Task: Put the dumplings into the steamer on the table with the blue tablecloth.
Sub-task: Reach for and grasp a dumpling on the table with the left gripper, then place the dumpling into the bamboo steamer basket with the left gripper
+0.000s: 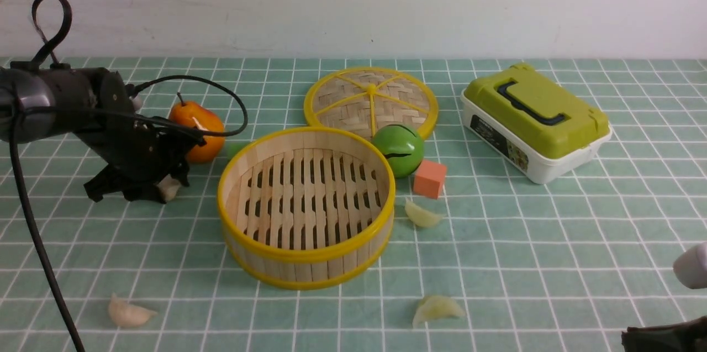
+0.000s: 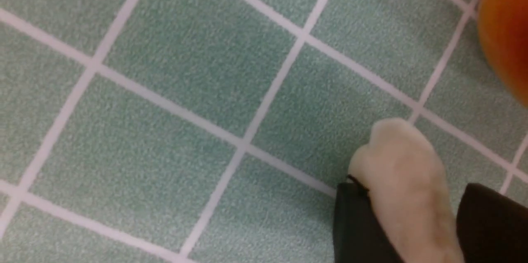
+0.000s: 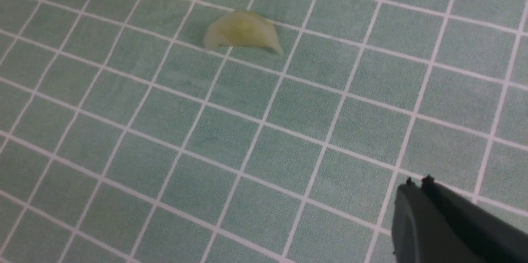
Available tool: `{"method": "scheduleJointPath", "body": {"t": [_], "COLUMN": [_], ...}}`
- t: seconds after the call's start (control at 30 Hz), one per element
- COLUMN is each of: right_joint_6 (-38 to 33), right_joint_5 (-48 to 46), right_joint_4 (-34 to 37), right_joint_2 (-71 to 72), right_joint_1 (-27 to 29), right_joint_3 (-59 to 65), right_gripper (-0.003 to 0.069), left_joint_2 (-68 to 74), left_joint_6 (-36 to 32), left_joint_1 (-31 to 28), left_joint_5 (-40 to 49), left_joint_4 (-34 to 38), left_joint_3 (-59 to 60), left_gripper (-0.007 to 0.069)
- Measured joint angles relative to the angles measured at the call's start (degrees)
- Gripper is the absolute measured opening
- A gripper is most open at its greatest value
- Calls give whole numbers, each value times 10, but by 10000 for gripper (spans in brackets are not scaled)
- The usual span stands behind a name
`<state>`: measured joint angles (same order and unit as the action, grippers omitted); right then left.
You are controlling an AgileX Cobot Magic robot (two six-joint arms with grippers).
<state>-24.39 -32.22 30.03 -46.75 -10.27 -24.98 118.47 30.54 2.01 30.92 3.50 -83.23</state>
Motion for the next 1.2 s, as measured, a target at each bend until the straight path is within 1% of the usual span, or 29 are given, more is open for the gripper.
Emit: {"method": "scheduleJointPath", "body": {"t": [0.1,0.23,0.4,0.53,0.67,0.77,0.9,1.0,1.2], "right_joint_6": [0,0,0,0,0,0,0,0,0], "right_joint_5": [1,2,2,2,2,2,2,2,0], "right_joint_4": [0,0,0,1,0,2,4,4,6], "right_joint_2": [0,0,0,0,0,0,0,0,0], "right_joint_1": [0,0,0,-1,-1,-1,-1,-1,-1], "right_joint_3": [0,0,0,0,-1,-1,-1,-1,-1], "right_gripper": [8,11,14,20,22,25,32,32,38], "left_joint_2": [0,0,-8,-47,-94,-111,-88,-53,-5], "left_joint_6": [-41,-78,-106,-135,-164,-187,-193,-193,-186], "left_joint_1": [0,0,0,7,41,99,158,175,177], "left_joint_5": [5,21,75,114,131,135,122,107,70], "left_joint_4": [0,-1,-2,-2,4,17,30,32,30], "left_joint_3": [-1,-5,-28,-57,-76,-79,-79,-79,-79], "left_gripper": [289,289,289,289,288,287,287,287,286]}}
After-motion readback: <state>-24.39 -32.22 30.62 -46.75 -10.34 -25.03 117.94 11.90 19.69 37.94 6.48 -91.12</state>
